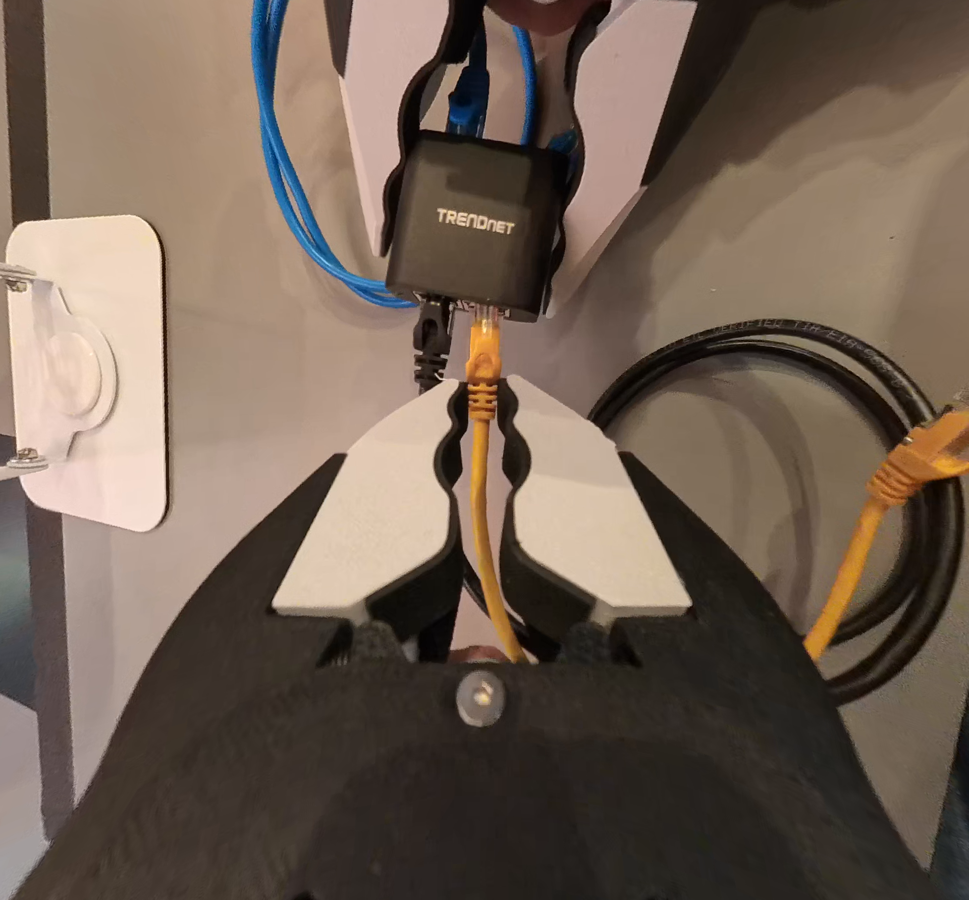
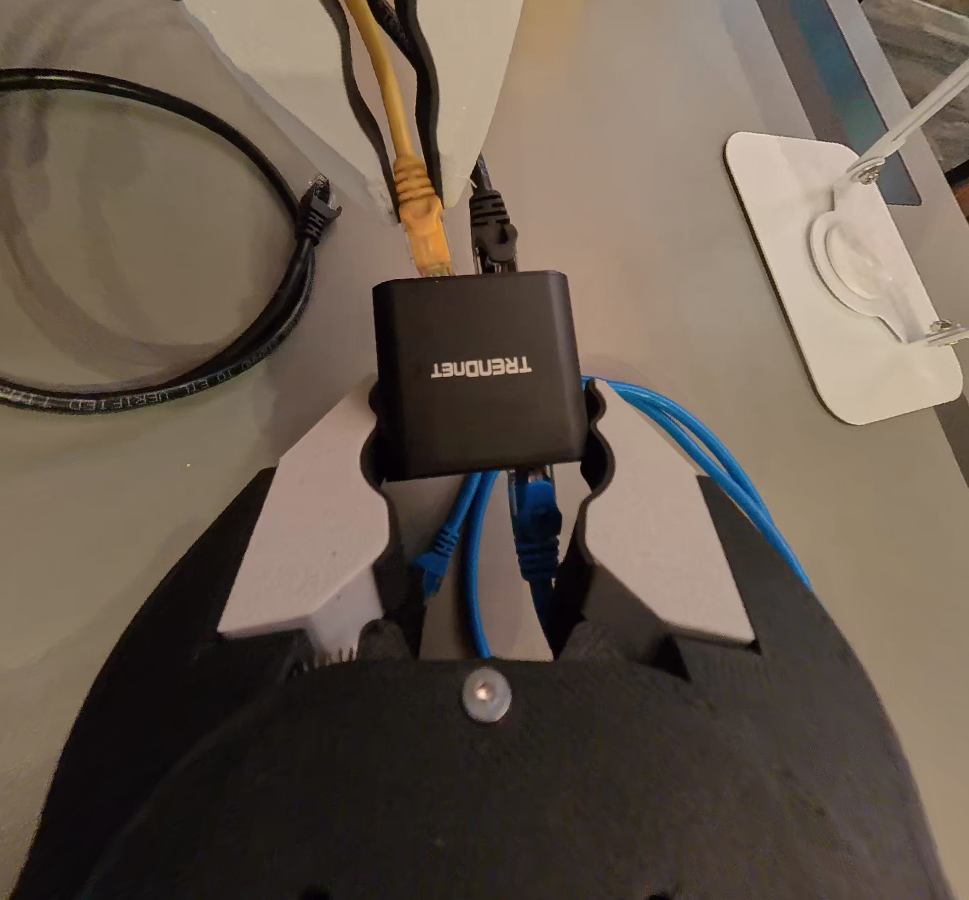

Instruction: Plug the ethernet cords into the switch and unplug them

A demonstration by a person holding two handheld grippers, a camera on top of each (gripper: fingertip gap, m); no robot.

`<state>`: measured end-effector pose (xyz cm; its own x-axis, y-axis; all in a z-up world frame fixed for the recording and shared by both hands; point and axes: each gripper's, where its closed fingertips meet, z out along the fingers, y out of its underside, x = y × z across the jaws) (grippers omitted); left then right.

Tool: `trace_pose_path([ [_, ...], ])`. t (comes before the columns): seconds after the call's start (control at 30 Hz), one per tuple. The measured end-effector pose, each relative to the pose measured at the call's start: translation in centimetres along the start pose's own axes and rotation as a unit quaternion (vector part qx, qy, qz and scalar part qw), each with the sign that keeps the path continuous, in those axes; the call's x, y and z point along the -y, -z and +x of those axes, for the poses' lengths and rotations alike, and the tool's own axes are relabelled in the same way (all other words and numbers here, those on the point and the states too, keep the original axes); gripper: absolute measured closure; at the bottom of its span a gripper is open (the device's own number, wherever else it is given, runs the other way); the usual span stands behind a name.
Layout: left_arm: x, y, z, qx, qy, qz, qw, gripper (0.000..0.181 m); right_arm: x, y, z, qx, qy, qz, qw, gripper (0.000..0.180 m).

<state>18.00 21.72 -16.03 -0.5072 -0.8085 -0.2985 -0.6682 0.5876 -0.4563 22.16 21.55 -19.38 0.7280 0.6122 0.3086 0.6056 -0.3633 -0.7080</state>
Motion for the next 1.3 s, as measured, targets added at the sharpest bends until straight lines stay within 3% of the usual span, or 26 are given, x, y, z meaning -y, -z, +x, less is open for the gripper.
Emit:
trace_pose_path([
  [0.33, -0.3, -0.4, -0.5, 0.041, -0.027, -0.035, 0.998, 0.170, 0.0, 0.0, 0.5, -0.018, 0.002, -0.006, 1.000, 0.108],
  [0.73, -0.3, 0.0, -1.2, 0.075, -0.158, -0.043, 0.984, 0.170, 0.4, 0.1, 0.4, -0.015, -0.001, 0.002, 1.000, 0.108],
  [1.0, -0.1, 0.1, -1.4, 0.100, -0.159, -0.038, 0.982, 0.170, 0.5, 0.2, 0.5, -0.018, -0.006, 0.006, 1.000, 0.108],
  [1.3, -0.4, 0.4, -0.9, 0.017, -0.082, -0.040, 0.996, 0.170, 1.2, 0.4, 0.5, -0.029, 0.010, 0.021, 0.999, 0.108],
])
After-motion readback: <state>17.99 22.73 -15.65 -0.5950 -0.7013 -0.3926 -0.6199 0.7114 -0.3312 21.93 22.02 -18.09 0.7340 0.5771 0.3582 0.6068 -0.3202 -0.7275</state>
